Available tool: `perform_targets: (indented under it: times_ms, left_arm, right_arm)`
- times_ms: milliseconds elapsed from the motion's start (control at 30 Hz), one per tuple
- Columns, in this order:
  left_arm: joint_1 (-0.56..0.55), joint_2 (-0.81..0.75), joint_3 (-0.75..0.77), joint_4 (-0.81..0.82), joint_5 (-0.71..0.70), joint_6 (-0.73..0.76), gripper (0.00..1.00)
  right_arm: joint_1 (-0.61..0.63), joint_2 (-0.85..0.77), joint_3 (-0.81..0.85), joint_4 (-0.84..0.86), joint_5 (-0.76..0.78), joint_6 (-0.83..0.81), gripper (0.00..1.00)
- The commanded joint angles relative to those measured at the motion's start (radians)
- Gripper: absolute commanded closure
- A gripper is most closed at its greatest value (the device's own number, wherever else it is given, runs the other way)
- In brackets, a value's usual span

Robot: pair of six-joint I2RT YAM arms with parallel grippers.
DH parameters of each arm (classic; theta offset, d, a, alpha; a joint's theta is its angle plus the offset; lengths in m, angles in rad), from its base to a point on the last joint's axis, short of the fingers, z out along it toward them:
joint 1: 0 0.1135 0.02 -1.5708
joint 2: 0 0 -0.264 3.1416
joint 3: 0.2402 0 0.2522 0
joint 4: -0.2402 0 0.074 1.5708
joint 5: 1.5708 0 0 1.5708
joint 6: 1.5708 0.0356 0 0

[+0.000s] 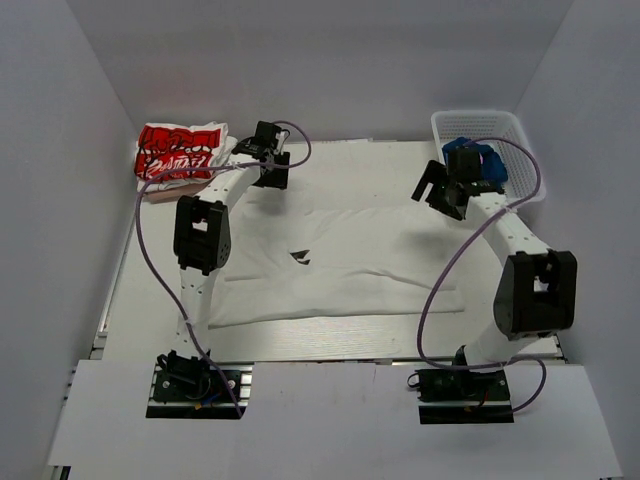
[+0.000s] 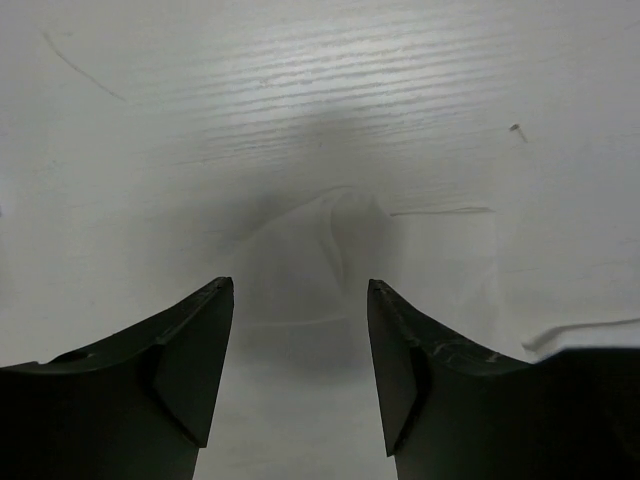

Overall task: Fold and stack the t-shirts
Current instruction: Grap the side of the flattened tshirt furthest away from the robot with both arms

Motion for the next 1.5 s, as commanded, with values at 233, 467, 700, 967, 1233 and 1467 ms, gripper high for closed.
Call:
perform_targets:
  times_ms: [233, 467, 700, 967, 1233, 1467]
  left_arm:
    - [-0.006, 0.07, 0.05, -0.029, 0.01, 0.068, 0.34]
    - [0.006, 0.106, 0.063, -0.02, -0.006, 0.068, 0.81]
    - [0.017, 0.046, 0.015, 0.036, -0.078, 0.1, 1.0]
    - [0.007, -0.138, -0.21, 0.204, -0.009, 0.243, 1.0]
    - [0.007, -0.158, -0.25, 0.213, -0.009, 0.284, 1.0]
    - [0.007, -0.244, -0.39, 0.297, 0.052, 0.373, 1.0]
  right_arm:
    - [0.001, 0.206, 0.175, -0.051, 0.024, -0.042, 0.1]
    - [0.009, 0.257, 0.188, -0.042, 0.067, -0.024, 0.1]
    - [0.056, 0.352, 0.256, -0.031, 0.236, 0.071, 0.1]
    - [0.083, 0.594, 0.559, -0.24, 0.389, 0.203, 0.13]
    - [0.081, 0.632, 0.542, -0.211, 0.44, 0.228, 0.19]
    - [0.078, 0.705, 0.58, -0.225, 0.46, 0.246, 0.19]
